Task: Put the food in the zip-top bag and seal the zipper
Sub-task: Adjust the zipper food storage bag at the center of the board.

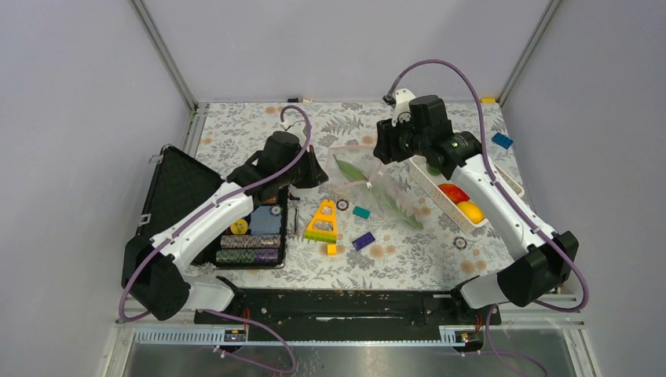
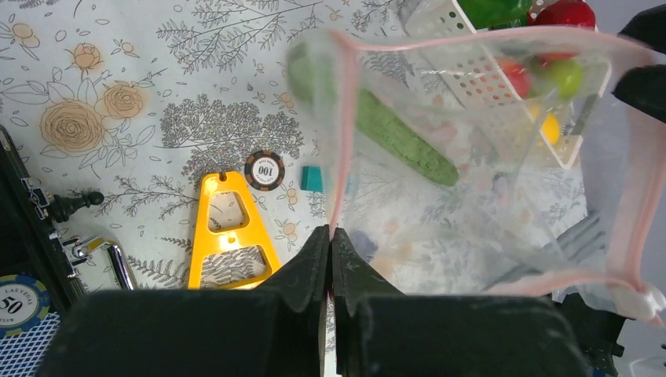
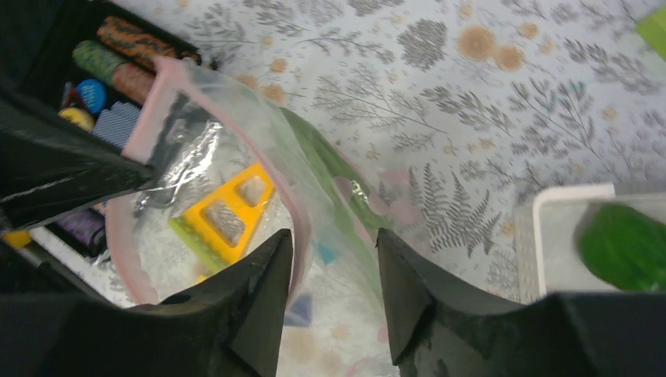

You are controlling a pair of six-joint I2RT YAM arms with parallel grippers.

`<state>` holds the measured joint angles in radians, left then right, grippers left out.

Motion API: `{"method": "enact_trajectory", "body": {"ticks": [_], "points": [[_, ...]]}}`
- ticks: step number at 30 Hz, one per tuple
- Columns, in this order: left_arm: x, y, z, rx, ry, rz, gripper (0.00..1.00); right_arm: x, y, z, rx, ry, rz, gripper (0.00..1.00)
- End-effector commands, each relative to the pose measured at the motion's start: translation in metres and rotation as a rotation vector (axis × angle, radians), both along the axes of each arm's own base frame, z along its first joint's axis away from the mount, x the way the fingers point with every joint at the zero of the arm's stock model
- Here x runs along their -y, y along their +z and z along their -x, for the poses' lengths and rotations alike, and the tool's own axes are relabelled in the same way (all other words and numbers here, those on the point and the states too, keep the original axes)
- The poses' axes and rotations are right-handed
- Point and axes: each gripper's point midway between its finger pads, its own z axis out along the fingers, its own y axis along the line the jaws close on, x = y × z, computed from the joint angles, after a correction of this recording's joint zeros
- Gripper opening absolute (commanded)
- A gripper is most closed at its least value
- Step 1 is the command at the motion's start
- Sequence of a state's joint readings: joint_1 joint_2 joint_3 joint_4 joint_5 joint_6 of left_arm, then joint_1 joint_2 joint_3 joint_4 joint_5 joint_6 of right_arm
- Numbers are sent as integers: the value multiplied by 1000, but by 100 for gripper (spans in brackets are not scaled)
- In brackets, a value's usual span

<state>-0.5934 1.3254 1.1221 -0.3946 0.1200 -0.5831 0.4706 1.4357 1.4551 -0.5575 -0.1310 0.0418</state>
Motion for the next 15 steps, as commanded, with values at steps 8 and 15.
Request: {"method": "enact_trajectory", "body": {"ticks": [8, 15], "points": [[-2, 36, 3, 92, 17, 77, 0, -20, 71, 20, 177, 155, -167, 100], [-10, 51, 11, 128, 27, 85, 0, 99, 35, -36, 46, -467, 28, 100]]}}
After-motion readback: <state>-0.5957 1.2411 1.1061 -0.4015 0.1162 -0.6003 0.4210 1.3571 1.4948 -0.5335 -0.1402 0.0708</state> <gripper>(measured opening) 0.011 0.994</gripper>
